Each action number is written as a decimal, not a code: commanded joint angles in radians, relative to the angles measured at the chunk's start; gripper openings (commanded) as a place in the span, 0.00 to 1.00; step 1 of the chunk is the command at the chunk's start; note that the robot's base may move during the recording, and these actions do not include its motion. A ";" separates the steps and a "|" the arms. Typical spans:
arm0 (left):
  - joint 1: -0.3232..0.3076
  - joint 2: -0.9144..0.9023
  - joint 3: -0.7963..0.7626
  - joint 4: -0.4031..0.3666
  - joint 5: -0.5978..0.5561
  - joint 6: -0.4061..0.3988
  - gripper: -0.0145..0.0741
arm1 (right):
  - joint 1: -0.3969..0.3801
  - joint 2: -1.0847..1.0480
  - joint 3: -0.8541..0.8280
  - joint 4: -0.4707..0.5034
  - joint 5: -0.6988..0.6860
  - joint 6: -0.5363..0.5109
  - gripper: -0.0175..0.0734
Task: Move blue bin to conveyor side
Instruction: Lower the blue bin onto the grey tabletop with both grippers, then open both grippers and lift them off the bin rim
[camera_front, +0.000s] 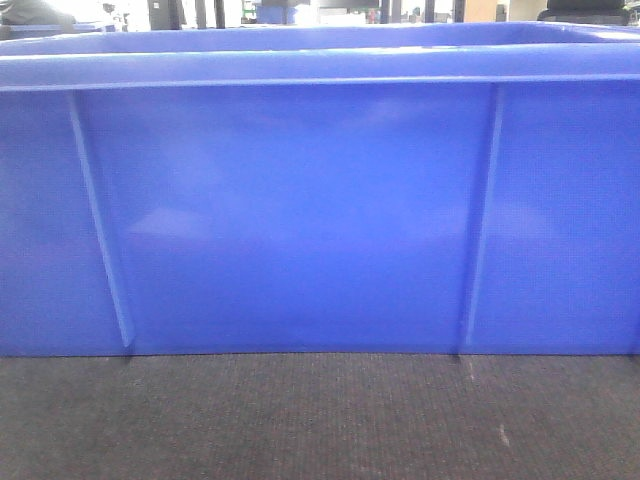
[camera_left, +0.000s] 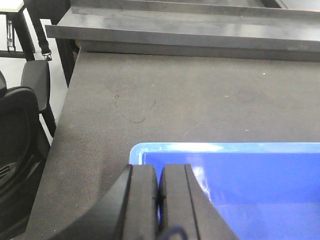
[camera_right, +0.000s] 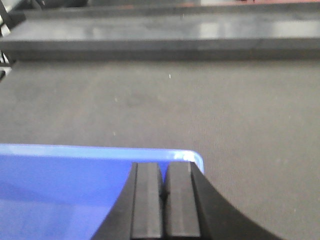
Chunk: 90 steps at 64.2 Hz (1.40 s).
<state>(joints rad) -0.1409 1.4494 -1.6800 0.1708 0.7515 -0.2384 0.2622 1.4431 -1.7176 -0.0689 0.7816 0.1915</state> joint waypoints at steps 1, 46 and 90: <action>-0.006 -0.052 -0.017 -0.010 0.011 -0.001 0.15 | 0.001 -0.021 -0.022 -0.001 0.000 -0.009 0.10; -0.006 -0.648 0.892 -0.010 -0.467 -0.008 0.15 | 0.001 -0.579 0.801 -0.050 -0.459 -0.051 0.10; -0.006 -1.332 1.428 -0.008 -0.582 -0.008 0.15 | 0.001 -1.436 1.404 -0.050 -0.466 -0.051 0.10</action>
<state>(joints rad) -0.1409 0.1716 -0.2575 0.1667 0.1956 -0.2384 0.2622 0.0642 -0.3171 -0.1079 0.2953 0.1491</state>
